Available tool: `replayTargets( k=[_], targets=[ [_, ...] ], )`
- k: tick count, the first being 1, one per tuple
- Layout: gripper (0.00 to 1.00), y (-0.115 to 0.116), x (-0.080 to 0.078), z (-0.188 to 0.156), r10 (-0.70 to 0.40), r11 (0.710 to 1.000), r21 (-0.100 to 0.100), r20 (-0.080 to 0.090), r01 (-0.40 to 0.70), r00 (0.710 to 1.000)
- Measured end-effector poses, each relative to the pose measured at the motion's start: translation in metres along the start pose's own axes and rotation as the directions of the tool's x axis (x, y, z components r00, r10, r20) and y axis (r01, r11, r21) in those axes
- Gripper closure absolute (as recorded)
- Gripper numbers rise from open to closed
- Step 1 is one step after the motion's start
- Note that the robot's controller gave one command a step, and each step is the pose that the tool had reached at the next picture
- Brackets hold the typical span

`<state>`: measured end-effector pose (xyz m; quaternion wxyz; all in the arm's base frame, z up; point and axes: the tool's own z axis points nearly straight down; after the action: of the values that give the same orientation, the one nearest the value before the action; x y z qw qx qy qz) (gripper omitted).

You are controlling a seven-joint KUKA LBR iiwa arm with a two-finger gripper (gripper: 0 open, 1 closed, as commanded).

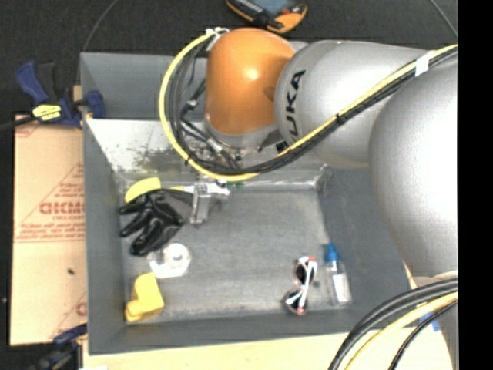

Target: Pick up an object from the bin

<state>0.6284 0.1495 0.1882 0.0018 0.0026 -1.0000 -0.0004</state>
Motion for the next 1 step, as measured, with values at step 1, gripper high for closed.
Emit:
replayTargets(
  k=[1],
  targets=[
    [0.00, -0.0010, -0.0013, -0.0055, 0.004, 1.000, -0.001, 0.008, -0.004, 1.000]
  ],
)
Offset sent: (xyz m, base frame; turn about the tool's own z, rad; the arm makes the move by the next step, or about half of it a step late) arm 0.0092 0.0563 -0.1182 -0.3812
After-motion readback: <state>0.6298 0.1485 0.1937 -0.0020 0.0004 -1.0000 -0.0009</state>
